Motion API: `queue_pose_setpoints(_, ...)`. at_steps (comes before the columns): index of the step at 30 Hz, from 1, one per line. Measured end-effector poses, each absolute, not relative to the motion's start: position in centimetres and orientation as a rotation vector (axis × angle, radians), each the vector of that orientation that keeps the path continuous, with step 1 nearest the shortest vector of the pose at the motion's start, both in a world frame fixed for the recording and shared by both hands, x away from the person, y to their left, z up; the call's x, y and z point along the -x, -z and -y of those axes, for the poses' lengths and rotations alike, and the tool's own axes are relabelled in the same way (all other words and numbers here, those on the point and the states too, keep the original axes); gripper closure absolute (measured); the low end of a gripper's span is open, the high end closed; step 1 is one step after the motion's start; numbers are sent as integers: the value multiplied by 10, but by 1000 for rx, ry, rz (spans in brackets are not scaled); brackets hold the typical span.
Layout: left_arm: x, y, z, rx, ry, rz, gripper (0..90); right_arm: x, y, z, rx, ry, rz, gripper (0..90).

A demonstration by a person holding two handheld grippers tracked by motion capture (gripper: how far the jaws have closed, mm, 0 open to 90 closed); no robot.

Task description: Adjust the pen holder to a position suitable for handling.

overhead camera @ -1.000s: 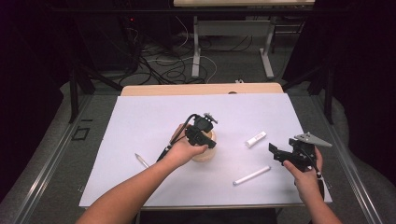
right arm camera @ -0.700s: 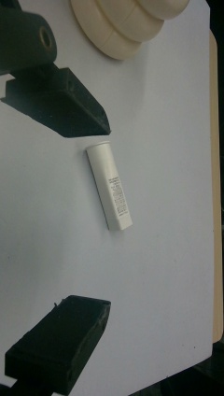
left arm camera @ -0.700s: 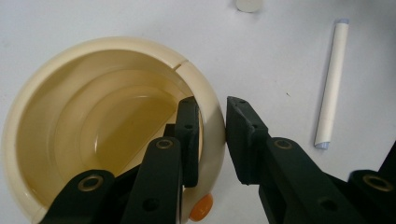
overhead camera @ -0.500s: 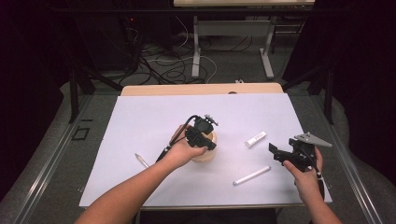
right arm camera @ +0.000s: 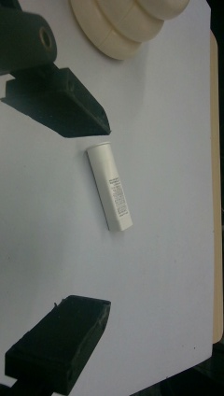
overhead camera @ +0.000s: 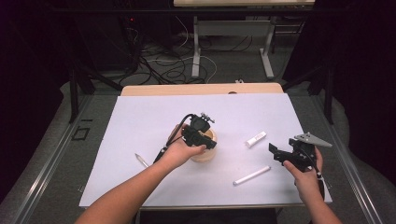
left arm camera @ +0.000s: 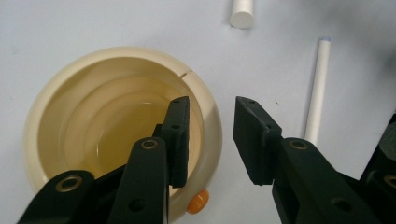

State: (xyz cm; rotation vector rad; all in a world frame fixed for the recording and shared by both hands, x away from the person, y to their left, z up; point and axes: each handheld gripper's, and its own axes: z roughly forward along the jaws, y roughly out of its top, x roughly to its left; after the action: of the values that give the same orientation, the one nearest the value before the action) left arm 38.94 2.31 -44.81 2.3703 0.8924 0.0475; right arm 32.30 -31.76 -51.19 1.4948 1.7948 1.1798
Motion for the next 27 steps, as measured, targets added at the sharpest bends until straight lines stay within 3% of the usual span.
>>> queue_pose_setpoints(10, -380, 437, -46, -2248, -105, -905, 551, -323, 512, 316, -1480, -1180, -1806, 130)
queue_pose_setpoints(27, -365, 436, -87, -2023, -152, -913, 491, -323, 513, 314, -1477, -1181, -1820, 135)
